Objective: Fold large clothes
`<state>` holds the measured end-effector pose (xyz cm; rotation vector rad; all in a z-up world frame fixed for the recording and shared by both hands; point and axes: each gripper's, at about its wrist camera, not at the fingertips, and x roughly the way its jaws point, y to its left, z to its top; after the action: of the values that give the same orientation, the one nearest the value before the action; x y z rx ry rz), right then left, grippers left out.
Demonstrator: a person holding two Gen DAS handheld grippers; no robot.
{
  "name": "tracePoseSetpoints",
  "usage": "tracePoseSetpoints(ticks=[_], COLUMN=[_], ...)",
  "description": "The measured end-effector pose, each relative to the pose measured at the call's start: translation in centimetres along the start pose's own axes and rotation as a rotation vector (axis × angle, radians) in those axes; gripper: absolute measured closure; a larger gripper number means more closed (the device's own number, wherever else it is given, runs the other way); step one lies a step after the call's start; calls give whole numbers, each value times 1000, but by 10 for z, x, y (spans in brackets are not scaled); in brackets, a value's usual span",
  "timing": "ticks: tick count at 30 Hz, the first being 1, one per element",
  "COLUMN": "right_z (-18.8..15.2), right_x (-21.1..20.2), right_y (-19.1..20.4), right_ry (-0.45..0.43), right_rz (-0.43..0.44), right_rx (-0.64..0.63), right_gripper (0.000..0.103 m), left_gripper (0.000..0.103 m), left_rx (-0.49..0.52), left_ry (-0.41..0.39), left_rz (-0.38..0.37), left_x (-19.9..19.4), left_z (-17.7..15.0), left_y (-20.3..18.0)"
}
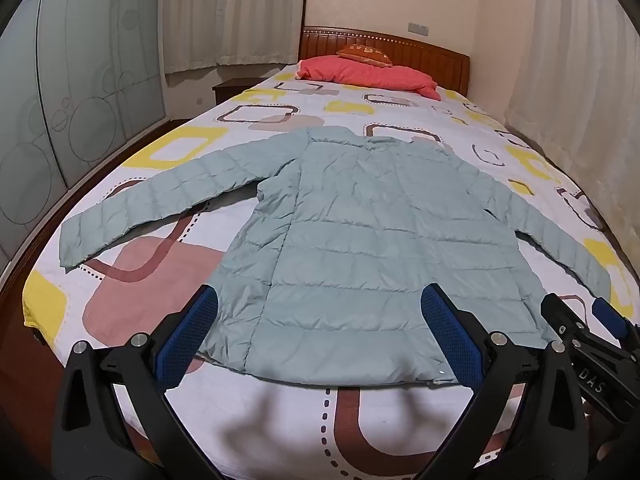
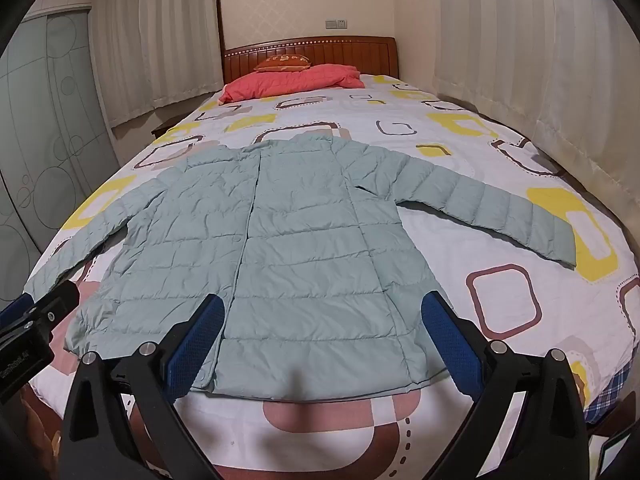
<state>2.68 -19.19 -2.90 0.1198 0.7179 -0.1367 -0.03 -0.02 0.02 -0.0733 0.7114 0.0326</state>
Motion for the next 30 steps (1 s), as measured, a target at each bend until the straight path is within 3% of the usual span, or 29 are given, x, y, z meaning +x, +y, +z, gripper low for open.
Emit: tracePoseSetpoints(ticks=[30], right_z=[-1], right_x=[0], right_y=[1], right_ry=[2], right_rz=[0], right_rx=[-1], right_gripper=[5], left_gripper=[2], left_rx=[4], left_ry=[3], left_rz=[0], left_x=[-1], left_z=[-2], left_y=[0])
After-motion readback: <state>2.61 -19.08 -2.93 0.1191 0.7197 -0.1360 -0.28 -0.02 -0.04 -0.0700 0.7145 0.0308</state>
